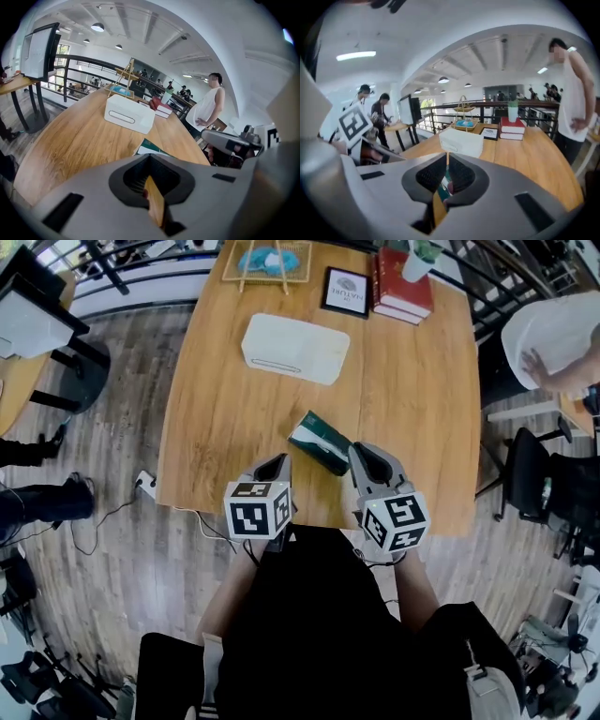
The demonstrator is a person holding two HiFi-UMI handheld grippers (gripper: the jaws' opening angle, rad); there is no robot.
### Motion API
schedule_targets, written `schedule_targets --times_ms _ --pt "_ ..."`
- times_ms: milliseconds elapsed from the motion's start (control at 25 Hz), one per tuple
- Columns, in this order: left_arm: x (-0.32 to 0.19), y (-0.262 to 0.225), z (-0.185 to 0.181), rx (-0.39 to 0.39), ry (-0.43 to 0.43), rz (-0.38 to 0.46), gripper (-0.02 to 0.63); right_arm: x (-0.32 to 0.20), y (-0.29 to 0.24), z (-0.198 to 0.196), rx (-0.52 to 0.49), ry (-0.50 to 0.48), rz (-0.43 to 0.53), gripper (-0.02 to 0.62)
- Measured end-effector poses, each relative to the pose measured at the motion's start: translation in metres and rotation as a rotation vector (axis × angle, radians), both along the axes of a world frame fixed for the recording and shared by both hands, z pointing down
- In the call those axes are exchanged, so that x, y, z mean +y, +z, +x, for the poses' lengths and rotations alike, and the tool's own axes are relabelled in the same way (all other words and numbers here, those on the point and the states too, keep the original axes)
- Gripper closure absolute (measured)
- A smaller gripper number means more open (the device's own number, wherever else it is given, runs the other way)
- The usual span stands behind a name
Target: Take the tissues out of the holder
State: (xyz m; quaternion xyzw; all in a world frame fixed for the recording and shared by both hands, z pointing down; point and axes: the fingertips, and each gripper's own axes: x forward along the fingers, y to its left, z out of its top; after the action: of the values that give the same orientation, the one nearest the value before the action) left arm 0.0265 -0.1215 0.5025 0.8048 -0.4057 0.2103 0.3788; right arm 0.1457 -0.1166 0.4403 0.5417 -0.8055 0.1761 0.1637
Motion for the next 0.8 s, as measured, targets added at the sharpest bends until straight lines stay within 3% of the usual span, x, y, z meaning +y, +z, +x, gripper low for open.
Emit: schedule_targets --times_ms 120,360,800 --pt "0.004 -0.002 0.012 0.003 0.037 0.009 0.595 0.009 -0.006 0.012 -0.16 0.085 -0.018 0.583" --pt "0.012 -0.003 0.03 -0.007 0.103 0.024 0.595 0.028 0.005 0.021 -0.326 0.158 -0.084 0.584" --pt "0.032 0.002 0.044 -0.016 0.169 0.014 0.595 0.05 0.027 0.015 -0.331 0.188 -0.192 0.584"
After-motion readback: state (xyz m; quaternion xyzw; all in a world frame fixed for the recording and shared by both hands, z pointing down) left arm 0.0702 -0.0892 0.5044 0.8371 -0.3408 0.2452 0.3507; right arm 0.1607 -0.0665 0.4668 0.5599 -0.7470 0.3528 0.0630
